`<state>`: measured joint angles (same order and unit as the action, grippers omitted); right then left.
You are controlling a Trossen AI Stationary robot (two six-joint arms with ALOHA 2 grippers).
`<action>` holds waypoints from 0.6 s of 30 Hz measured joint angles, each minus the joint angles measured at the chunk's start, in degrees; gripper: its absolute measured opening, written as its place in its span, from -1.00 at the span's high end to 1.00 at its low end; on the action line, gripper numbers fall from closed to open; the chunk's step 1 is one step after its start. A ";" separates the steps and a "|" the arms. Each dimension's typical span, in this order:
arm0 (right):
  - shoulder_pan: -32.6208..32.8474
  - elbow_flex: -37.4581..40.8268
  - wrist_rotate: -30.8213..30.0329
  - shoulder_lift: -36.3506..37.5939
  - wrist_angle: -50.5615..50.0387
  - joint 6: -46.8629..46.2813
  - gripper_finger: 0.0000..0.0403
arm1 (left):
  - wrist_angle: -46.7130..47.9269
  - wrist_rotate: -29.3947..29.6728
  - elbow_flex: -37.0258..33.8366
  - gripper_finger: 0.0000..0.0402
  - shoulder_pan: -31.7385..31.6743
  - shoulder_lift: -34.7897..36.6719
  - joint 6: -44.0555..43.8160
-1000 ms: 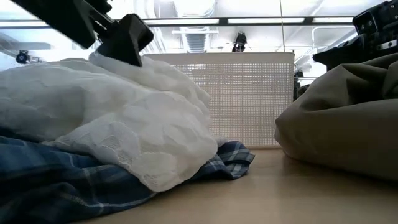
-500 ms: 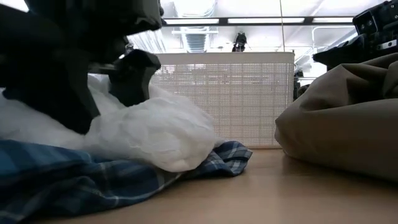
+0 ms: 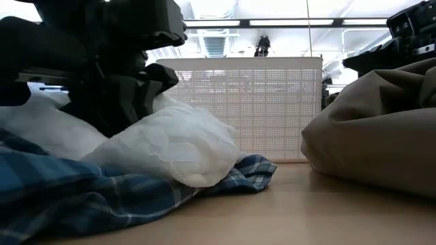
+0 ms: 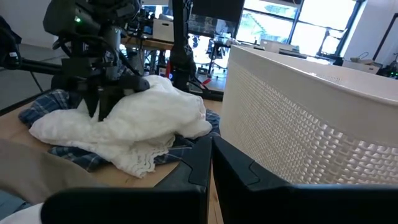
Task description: Sort clothes
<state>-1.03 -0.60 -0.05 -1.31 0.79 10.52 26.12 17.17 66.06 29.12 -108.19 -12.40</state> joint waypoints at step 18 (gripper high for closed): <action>0.01 0.02 0.02 -0.01 0.04 0.01 1.00 | -2.38 19.42 -0.30 0.95 -0.57 30.00 3.68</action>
<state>-1.03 -0.58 -0.03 -1.32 0.83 10.53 23.74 36.59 65.76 28.56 -78.19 -8.72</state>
